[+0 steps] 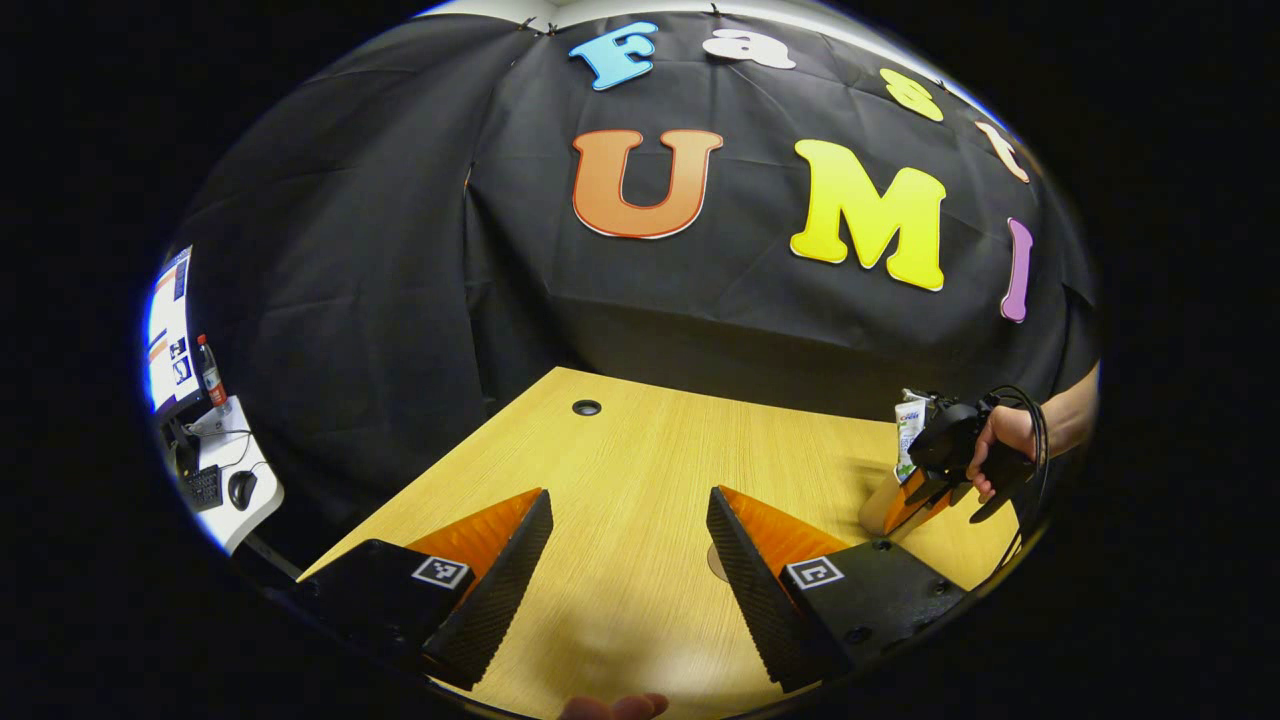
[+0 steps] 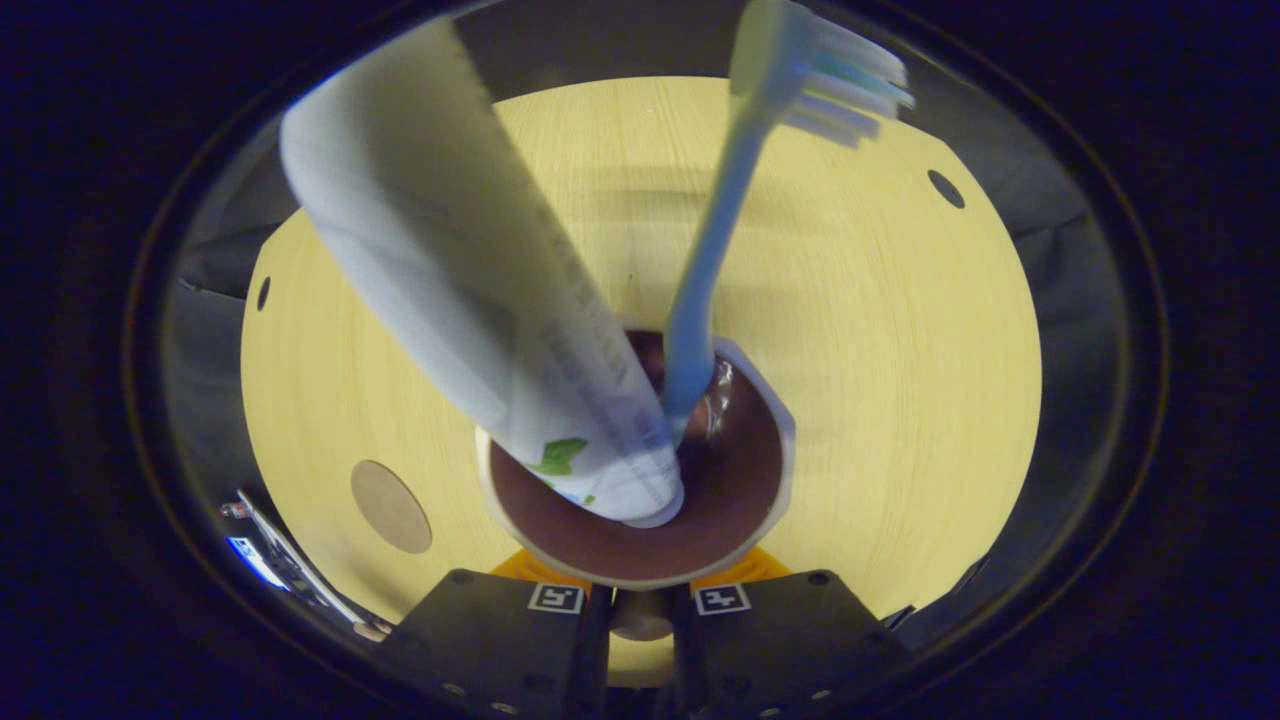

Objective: Put the toothbrush and toothpaste on the desktop into the cup, then pick up the cup and place it on the coaster on the desktop.

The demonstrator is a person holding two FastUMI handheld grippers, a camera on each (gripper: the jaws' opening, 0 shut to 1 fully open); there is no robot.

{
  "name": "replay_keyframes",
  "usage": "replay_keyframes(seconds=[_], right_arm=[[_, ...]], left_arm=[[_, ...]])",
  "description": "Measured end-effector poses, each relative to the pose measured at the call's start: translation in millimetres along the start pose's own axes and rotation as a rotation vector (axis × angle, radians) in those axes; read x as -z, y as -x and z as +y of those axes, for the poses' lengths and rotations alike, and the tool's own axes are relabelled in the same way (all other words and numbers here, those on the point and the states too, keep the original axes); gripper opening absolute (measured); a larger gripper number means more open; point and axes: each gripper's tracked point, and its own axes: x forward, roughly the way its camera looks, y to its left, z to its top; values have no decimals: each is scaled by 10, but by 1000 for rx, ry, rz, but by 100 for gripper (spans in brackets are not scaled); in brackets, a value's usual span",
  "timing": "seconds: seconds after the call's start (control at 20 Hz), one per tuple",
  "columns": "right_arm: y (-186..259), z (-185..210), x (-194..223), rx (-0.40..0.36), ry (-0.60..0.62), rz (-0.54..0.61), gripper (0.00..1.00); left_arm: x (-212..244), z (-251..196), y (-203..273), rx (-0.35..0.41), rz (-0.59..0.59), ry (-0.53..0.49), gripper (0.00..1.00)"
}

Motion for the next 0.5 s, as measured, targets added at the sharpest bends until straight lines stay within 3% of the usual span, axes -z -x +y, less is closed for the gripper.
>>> replay_keyframes(seconds=[0.5], right_arm=[[212, 237, 137, -48, 62, -35, 25]], left_arm=[[17, 36, 13, 5, -7, -6, 99]])
